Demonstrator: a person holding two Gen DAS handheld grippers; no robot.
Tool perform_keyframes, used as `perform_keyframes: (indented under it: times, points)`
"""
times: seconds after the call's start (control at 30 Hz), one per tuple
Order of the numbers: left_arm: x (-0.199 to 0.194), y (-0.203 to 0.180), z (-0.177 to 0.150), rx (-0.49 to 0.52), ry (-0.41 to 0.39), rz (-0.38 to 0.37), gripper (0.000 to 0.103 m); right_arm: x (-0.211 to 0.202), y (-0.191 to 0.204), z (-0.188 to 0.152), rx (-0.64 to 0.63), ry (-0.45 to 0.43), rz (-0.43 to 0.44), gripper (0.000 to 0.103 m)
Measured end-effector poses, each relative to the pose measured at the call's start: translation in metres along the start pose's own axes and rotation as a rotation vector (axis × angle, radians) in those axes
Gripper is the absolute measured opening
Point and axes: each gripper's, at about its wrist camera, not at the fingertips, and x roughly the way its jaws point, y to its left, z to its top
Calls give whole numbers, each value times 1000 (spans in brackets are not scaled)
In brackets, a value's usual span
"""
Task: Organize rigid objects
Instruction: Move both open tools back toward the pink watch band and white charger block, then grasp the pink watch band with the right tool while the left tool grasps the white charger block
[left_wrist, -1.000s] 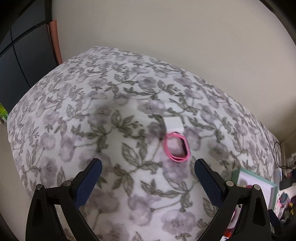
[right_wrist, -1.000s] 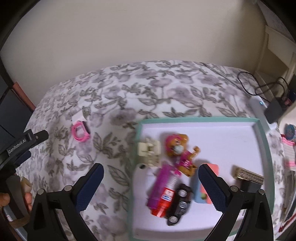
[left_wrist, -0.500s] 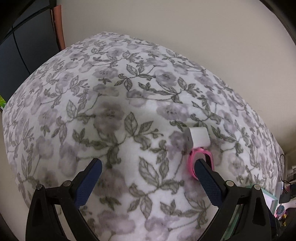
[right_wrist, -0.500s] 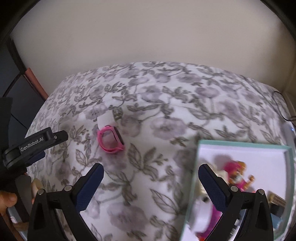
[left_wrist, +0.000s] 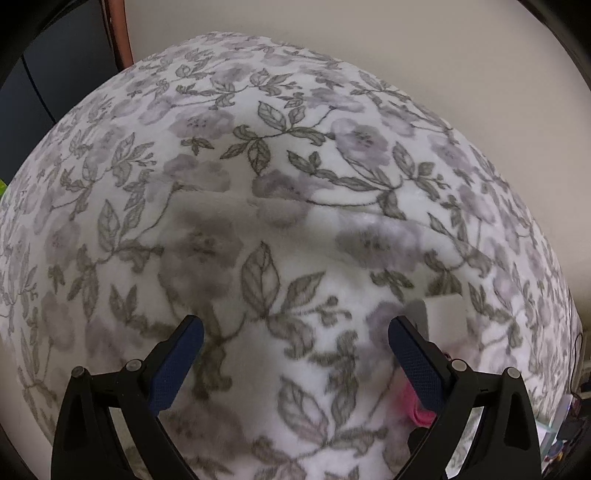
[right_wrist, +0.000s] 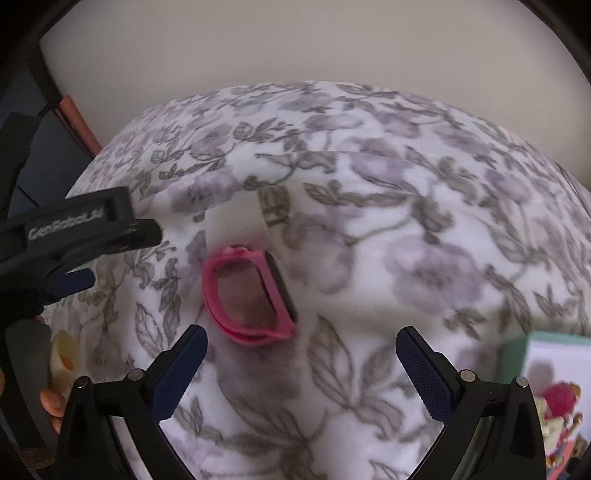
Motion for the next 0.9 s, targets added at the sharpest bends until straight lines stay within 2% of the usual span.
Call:
perform_keyframes:
  times: [0.17,0.43,0.53,0.6,0.67,0.77,0.9]
  points:
    - [15,4,6,-10,26,13,100,15,13,9,-45,-11,-10,103]
    - [6,2,15,-18,-17,-22,100,24,16,16,-98,-28,-101,98]
    - [5,-3,13,-10,-18,-42,100,22,9,16,-83,-41,-85,94]
    - [5,-8,12,-4,-12,-59,100,19,6,16,-74,-53,-86,84]
    - [5,-14,10,0,-8,-81,100,15,0,16,-53,-66,-74,80]
    - [3,-22,8,8,-5,-129,100,12,-7,16,-22,-70,-44,76]
    - [3,-32,5,19,-5,-172,100,9,-15,15,-4,-68,-46,75]
